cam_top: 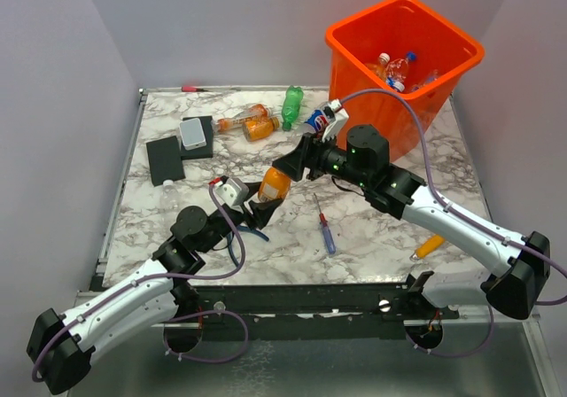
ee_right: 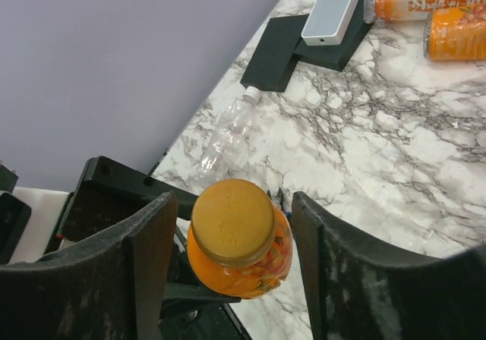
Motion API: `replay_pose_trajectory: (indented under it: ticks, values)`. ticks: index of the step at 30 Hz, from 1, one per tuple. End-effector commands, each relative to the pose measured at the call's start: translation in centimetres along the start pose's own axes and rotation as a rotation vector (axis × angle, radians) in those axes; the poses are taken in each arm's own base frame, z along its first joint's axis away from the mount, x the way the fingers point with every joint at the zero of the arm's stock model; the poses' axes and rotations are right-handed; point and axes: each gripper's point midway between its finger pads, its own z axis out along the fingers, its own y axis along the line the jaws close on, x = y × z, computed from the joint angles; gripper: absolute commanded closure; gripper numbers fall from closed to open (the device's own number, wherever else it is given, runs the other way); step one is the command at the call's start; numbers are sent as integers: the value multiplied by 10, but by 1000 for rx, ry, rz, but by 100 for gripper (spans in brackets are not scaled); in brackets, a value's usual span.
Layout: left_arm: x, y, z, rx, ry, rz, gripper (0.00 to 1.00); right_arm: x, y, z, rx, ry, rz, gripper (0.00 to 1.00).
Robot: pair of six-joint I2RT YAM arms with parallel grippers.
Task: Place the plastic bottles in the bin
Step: Pick up the plastic bottle at the center of the board.
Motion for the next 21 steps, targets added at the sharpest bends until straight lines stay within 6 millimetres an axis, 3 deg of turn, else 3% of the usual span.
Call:
replay_pose_trajectory:
  ticks: [1, 4, 6, 8, 10, 13, 21]
  values:
    - [-16, -7, 3, 32, -52, -24, 89, 11, -3, 1, 11, 32, 10, 39]
    - [-16, -7, 4, 32, -52, -30, 88, 12, -3, 3, 10, 37, 12, 58]
    - [-16, -6, 4, 26, -53, -35, 81, 13, -3, 3, 9, 40, 12, 69]
    - [-16, -5, 3, 17, -55, -42, 62, 12, -3, 2, 10, 40, 6, 77]
    - [-16, -5, 3, 17, -53, -51, 31, 9, -3, 0, 19, 39, -5, 83]
    - [-17, -6, 3, 18, -46, -64, 3, 7, -7, -7, 58, 50, -19, 91]
    - [-7, -19, 24, 90, 53, -80, 1, 23, -15, -19, 113, 144, -26, 99]
